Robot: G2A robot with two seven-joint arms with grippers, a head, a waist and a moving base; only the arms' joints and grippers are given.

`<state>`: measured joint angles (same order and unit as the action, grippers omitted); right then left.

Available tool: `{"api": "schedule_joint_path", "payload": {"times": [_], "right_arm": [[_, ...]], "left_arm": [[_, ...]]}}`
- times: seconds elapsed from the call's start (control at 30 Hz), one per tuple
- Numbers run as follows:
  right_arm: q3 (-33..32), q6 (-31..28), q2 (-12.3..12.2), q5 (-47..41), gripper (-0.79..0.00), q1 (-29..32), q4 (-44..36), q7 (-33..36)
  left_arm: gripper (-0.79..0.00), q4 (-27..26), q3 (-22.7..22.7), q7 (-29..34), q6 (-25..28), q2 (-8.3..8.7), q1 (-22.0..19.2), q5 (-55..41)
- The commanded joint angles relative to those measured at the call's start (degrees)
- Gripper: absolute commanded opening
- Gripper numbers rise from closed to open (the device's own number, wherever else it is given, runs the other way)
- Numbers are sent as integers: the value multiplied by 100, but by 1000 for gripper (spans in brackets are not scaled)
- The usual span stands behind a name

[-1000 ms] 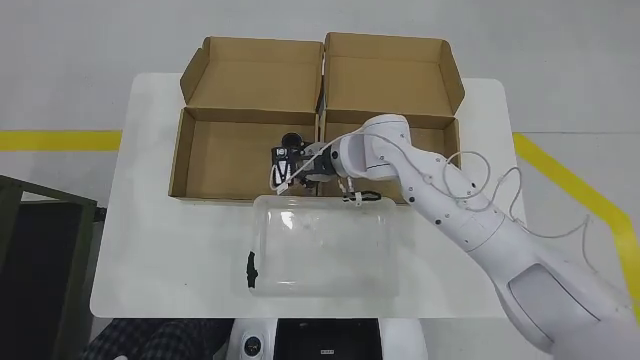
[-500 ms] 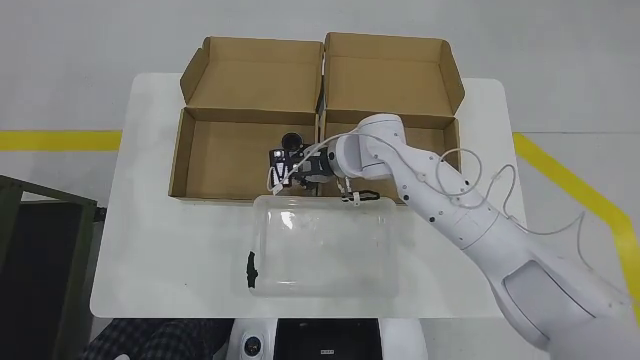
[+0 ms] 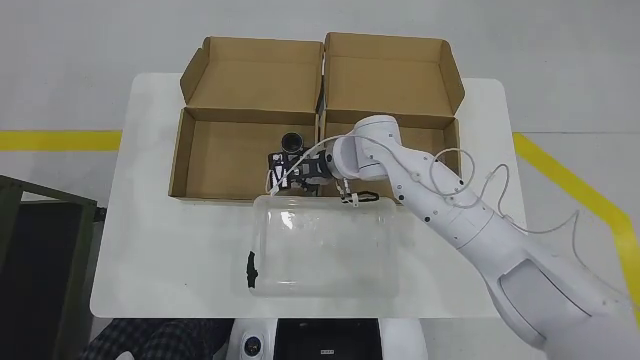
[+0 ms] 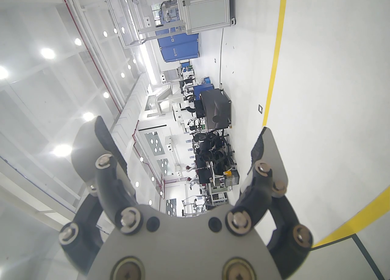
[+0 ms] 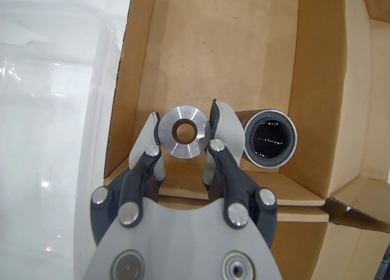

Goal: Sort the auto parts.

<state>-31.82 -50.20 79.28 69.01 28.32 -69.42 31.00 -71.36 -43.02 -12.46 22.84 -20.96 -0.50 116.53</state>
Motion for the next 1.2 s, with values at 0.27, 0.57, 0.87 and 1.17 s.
{"api": "schedule_joint_path", "payload": {"times": [0.27, 0.57, 0.87, 1.17], "right_arm": [[32, -43, 79, 30, -591, -56, 154, -11], [56, -61, 146, 35, -529, -74, 265, -22], [44, -83, 196, 72, -496, -83, 303, -112], [-228, -58, 131, 141, -489, -59, -106, -183]], "left_arm": [[0, 0, 0, 0, 0, 0, 0, 0], [0, 0, 0, 0, 0, 0, 0, 0], [0, 0, 0, 0, 0, 0, 0, 0], [0, 0, 0, 0, 0, 0, 0, 0]]}}
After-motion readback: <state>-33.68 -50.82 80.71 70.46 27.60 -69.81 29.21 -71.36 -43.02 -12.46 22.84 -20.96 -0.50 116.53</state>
